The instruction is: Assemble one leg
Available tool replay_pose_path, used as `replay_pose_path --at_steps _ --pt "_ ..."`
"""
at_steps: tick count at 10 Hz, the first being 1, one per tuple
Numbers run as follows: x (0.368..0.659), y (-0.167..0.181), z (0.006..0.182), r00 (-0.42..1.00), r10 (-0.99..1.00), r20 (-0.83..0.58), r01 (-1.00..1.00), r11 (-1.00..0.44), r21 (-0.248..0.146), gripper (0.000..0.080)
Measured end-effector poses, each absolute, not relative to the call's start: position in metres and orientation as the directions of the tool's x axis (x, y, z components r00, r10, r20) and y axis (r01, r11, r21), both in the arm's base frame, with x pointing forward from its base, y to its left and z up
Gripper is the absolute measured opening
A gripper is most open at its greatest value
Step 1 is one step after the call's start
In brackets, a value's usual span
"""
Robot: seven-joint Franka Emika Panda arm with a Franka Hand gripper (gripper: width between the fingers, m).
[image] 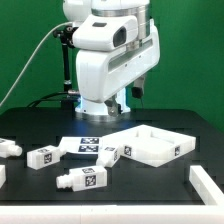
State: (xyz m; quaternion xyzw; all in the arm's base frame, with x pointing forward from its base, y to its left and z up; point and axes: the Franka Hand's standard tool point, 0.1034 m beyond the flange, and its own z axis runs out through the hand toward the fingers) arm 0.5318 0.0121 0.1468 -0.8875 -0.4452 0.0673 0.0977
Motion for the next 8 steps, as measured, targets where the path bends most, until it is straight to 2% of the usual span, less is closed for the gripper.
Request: replay_pose_path --at_steps 8 --pt "0.5311 0.0097 0.1443 0.598 0.801 -0.032 0.775 -0.589 -0.229 0.065"
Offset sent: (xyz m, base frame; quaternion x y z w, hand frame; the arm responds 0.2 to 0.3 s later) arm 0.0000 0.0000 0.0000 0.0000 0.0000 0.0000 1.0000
